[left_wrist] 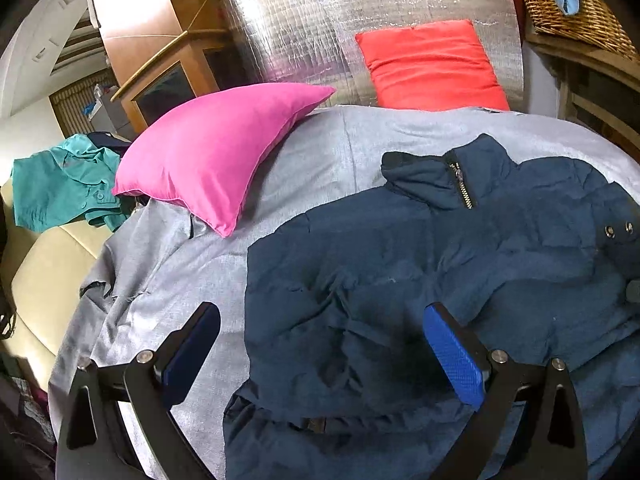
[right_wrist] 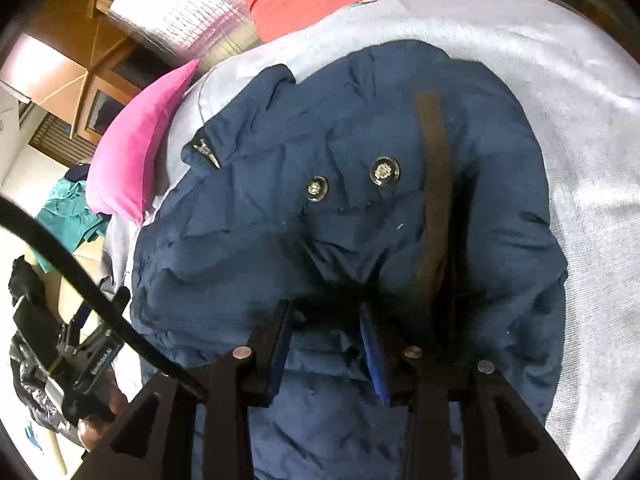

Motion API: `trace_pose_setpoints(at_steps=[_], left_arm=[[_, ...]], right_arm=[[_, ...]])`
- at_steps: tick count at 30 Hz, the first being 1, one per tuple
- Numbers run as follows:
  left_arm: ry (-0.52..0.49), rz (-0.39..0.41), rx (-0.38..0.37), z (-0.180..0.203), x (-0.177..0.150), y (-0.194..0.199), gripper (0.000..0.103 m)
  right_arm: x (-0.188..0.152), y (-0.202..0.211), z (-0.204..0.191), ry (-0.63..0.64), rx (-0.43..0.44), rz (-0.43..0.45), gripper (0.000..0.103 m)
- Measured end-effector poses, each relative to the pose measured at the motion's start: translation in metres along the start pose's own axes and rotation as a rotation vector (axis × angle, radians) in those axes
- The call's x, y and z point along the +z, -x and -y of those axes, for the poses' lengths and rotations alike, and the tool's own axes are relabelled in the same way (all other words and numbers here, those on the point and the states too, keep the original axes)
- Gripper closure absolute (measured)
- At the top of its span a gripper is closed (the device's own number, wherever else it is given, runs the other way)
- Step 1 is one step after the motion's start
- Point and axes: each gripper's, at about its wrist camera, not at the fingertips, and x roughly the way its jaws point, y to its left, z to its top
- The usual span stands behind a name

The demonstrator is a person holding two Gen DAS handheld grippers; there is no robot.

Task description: Fold large clothes

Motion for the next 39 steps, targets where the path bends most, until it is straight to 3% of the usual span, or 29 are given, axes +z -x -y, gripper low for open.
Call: trace_pose_setpoints(at_steps=[5,9,14,21,24,27,29,32,37,39], left_arm=[[0.001,0.004,0.006,-0.003,-0.001,0.001,0.002],[-0.002,-0.007,0.013,-0.005,-0.003,-0.001,0.002],[0.020,-0.047,0.007,-0.018,-0.004,-0.008,0.002],[0.268,-0.164,-0.091,-0.085,-0.013,-0.029,0.002],[0.292,-0.234,-0.070,-0.095,-0.021,-0.047,0.002],[0.252,-0.321,-0.063,-0.086,-0.034,-0.069,0.002],[0.224,-0.328,-0.057,-0.079,-0.035,-0.072,0.002],[0.194,-0.298,-0.036,-0.076,-0.031,-0.063,0.002],[0.174,-0.281,-0.029,-0.075,-0.029,-0.056,0.002],[0.162,-0.309,-0.030,-0.073,-0.033,-0.065,0.002]], right_arm=[[0.001,0.017,0.001,-0.008,0.050,0.059,0.063],[0.000,0.000,0.002,-0.020,0.014,0.006,0.063],[0.002,0.020,0.006,-0.044,0.050,0.040,0.063],[0.011,0.056,0.056,-0.195,0.058,0.158,0.056],[0.013,0.048,0.063,-0.224,0.068,0.153,0.056],[0.015,0.031,0.058,-0.210,0.071,0.111,0.056],[0.014,0.019,0.052,-0.186,0.032,0.080,0.072],[0.011,0.022,0.038,-0.138,-0.013,0.109,0.088],[0.007,0.044,0.017,-0.045,-0.085,0.224,0.090],[0.010,0.032,0.021,-0.046,-0.125,0.189,0.090]])
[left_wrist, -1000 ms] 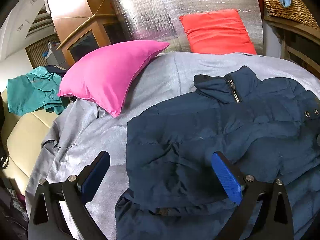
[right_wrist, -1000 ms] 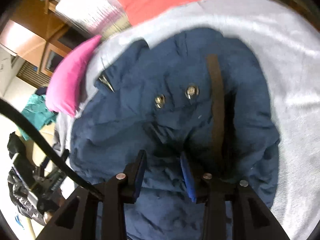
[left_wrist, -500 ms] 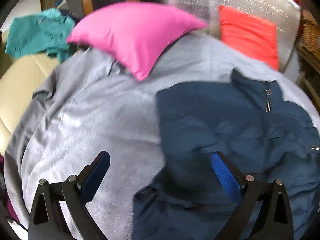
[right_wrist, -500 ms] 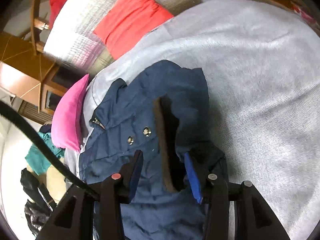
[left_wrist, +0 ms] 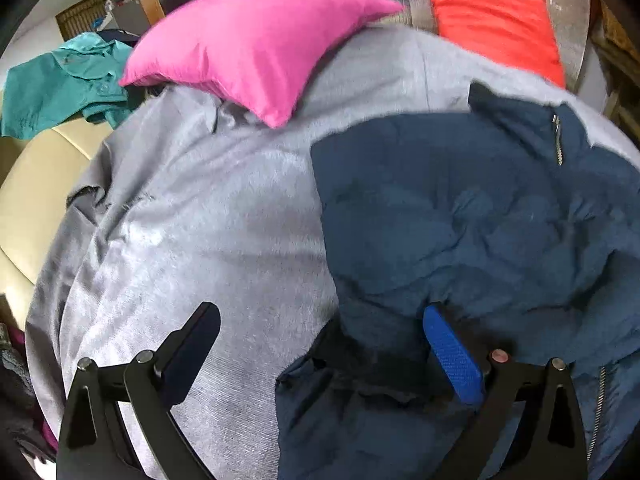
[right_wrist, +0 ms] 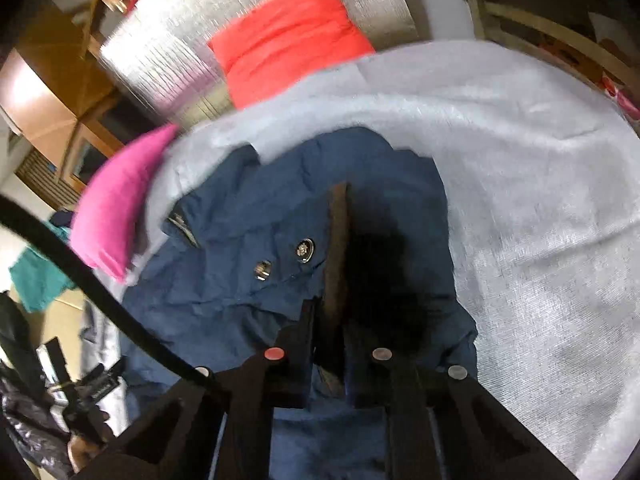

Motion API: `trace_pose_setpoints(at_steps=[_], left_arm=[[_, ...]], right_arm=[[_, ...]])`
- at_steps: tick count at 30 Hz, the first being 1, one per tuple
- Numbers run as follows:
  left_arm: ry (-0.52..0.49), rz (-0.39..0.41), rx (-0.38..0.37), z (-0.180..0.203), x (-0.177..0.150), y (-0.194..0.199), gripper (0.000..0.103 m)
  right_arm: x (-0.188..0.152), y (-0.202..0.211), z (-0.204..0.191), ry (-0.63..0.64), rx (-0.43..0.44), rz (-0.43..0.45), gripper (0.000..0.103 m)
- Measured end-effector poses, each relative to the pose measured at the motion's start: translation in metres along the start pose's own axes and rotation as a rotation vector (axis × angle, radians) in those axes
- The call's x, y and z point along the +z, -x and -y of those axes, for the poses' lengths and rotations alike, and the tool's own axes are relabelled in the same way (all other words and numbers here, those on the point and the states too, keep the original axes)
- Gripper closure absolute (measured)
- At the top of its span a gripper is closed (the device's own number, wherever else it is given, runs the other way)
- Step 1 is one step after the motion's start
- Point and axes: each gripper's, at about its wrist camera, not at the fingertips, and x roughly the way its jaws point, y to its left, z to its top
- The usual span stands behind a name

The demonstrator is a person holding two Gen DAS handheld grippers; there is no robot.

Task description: Fold large clothes

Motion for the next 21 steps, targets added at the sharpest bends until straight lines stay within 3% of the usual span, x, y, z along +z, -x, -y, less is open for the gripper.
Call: trace_pose_setpoints(at_steps=[2,6,7,10,12,15,18,21], left_arm=[[0.012,-0.009,-0.013,-0.003,0.002,-0.001,0.002],[0.051,0.056,-0.036,-0.018,0.007,0.019,0.002],[0.068,0.073,-0.043,-0.024,0.008,0.024,0.002],[0.147,0.099,-0.093,-0.047,0.011,0.029,0.002],[0.193,0.068,-0.155,-0.061,0.012,0.020,0.002],[0.227,-0.038,-0.289,-0.072,0.007,-0.004,0.002],[0.236,-0.088,-0.349,-0.071,0.002,-0.021,0.002],[0.232,-0.094,-0.482,-0.065,0.000,-0.022,0.002]], right_arm=[[-0.002,-0.018,0.008,-0.023,-0.010,-0.060,0.089],[0.005,0.000,0.012,-0.053,0.040,-0.038,0.086],[0.008,0.010,0.016,-0.054,0.045,-0.013,0.076],[0.015,0.028,0.032,-0.096,0.043,0.049,0.029],[0.020,0.034,0.050,-0.143,0.037,0.081,0.027],[0.025,0.022,0.070,-0.181,0.057,0.056,0.027],[0.023,0.002,0.087,-0.209,0.134,-0.026,0.027],[0.022,-0.018,0.087,-0.210,0.231,-0.086,0.026]])
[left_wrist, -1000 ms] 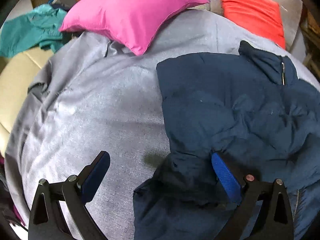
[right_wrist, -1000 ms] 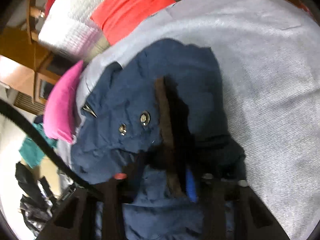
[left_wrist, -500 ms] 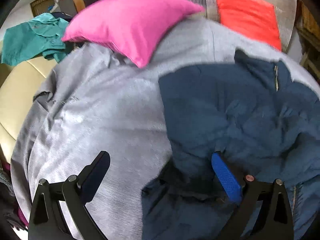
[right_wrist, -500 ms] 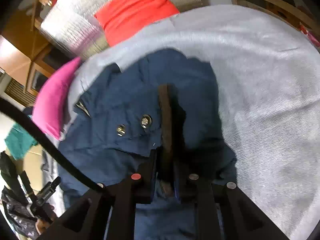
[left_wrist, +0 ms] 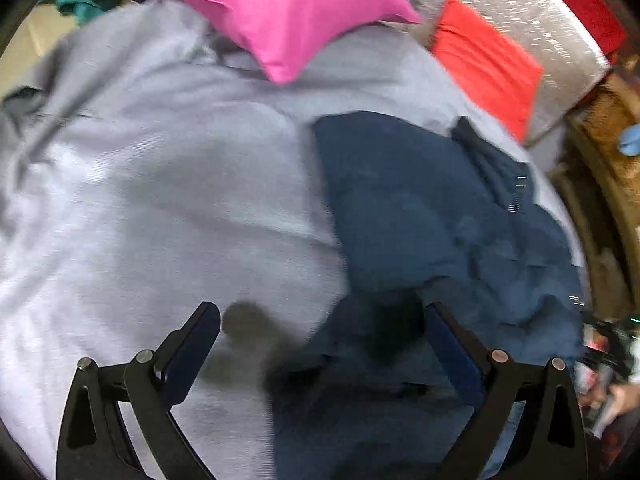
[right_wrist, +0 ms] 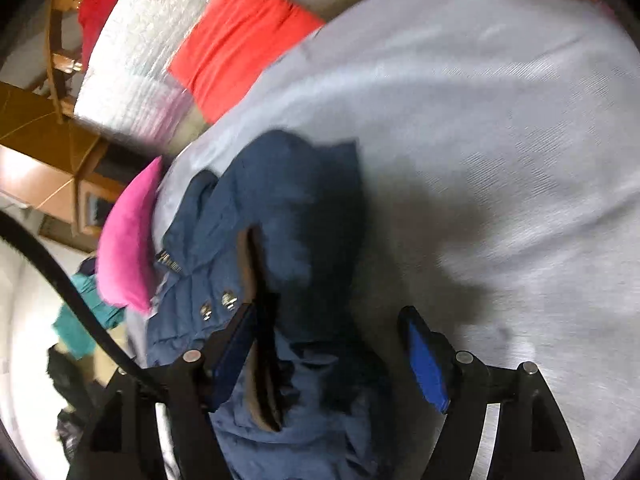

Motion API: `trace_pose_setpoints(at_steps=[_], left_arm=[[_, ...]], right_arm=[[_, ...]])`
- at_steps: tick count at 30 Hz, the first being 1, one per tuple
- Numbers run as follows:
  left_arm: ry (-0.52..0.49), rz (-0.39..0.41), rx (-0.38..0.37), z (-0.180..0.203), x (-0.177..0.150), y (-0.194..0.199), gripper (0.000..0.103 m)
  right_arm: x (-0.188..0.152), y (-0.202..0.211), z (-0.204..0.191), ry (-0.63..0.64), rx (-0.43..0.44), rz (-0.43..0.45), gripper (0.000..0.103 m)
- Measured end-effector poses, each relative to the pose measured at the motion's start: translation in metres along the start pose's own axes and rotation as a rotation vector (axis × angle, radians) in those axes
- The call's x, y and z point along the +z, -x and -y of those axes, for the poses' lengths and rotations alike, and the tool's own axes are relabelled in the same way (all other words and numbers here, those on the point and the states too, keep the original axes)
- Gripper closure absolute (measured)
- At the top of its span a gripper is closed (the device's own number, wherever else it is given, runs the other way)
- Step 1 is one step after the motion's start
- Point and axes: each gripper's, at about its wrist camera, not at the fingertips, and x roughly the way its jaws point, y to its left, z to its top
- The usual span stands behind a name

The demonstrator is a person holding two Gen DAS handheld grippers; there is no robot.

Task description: Fold large clothes

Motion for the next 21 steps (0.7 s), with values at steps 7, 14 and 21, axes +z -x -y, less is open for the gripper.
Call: trace_pose_setpoints(at_steps=[7,14,21], left_arm=[[-0.004,-0.020,-0.153,0.017,0.001,-0.014,0.007],[-0.015,-0.009,-0.081,0.037,0.001,-0.025,0.039],[-0.125,0.024,-0.006,0.079,0.000,-0.028,0.053]], right_arm=[[-0.011,-0.026,-0.032,0.120,0.094,-0.035,0.041],[-0.023,-0.033,-0.052,0.194,-0.071,0.017,0.067],[-0.037,0.000,-0.080,0.290,-0.117,0.126,0.079]])
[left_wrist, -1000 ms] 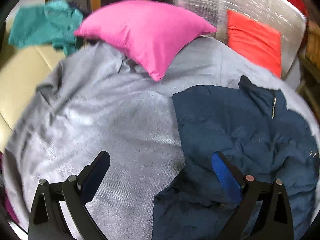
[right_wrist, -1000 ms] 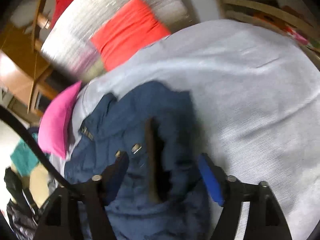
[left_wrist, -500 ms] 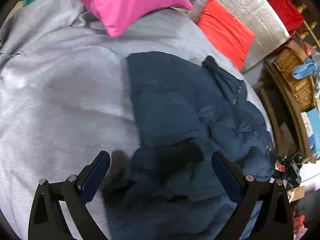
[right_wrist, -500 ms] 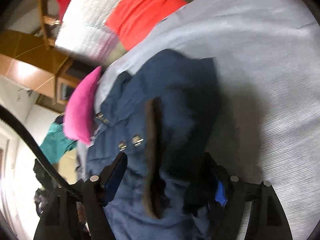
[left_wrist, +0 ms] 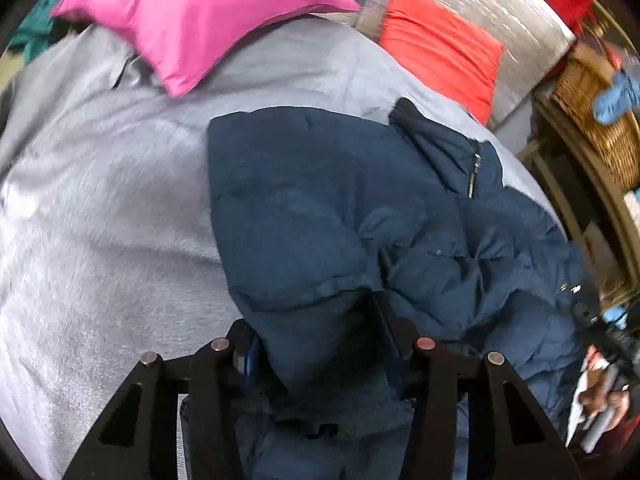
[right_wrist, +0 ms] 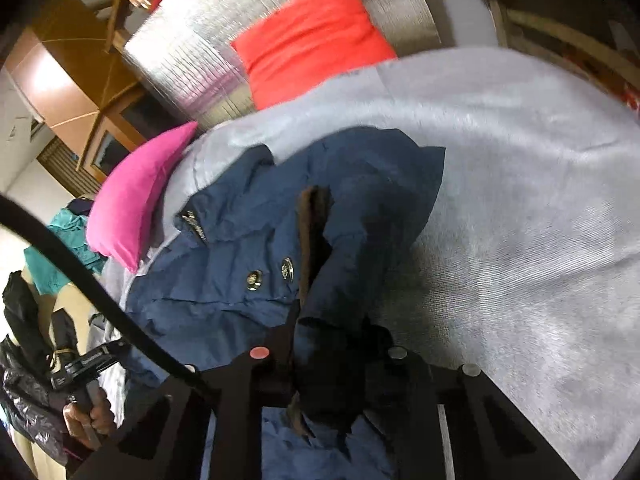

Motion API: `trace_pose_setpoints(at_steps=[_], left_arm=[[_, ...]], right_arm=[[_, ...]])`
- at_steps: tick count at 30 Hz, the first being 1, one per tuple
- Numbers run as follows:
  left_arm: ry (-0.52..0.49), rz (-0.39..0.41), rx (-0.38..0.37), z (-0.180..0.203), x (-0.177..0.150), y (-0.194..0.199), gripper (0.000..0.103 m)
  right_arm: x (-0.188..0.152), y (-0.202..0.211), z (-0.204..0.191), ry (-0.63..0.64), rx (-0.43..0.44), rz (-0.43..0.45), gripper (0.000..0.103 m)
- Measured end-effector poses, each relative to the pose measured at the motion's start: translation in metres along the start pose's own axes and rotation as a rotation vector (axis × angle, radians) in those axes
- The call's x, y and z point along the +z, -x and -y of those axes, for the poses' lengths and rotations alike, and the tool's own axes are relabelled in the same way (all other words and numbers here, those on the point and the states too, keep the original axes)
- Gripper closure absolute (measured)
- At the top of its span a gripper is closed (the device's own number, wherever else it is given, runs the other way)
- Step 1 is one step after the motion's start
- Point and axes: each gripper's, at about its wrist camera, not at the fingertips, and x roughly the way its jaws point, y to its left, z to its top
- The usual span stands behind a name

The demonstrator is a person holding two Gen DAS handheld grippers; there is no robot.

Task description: Fold large clothes

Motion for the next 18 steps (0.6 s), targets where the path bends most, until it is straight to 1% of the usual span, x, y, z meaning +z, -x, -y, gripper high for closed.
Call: trace_pose_setpoints(at_steps=[3,5,7,8,9,10,11,13,15,18], left_arm=[[-0.045,-0.002,-0.018,0.020,0.000,0.002,0.053],[-0.088,0.005,-0.024,0.033,-0.001,0.006,0.053],[-0.112,-0.003,0.011,0.041,-0.002,0.006,0.053],[-0.113,-0.013,0.034,0.040,-0.001,0.002,0.051],[-0.090,-0.026,0.040,0.038,0.001,-0.004,0.046],[-0.061,-0.037,0.034,0.031,0.000,-0.004,0.043],[-0.026,-0.049,0.031,0.025,0.002,-0.005,0.043],[-0.003,-0.039,0.035,0.020,0.004,0.000,0.042],[-0.001,-0.004,0.062,0.017,0.008,0.010,0.041],[0.004,0.056,0.094,0.009,0.012,0.022,0.040]], right_arm=[[-0.007,0.026,0.005,0.006,-0.013,0.031,0.079],[-0.014,0.040,0.015,-0.009,-0.037,0.034,0.079],[-0.016,0.036,0.027,-0.046,-0.060,0.008,0.079],[-0.016,0.023,0.039,-0.095,-0.070,-0.040,0.074],[-0.020,0.014,0.046,-0.120,-0.075,-0.082,0.067],[-0.020,0.002,0.054,-0.151,-0.082,-0.126,0.056],[-0.019,-0.001,0.057,-0.174,-0.067,-0.129,0.051],[-0.013,0.003,0.055,-0.192,-0.050,-0.133,0.051],[-0.008,0.011,0.055,-0.205,-0.032,-0.105,0.049],[0.003,0.026,0.064,-0.244,-0.027,-0.013,0.043]])
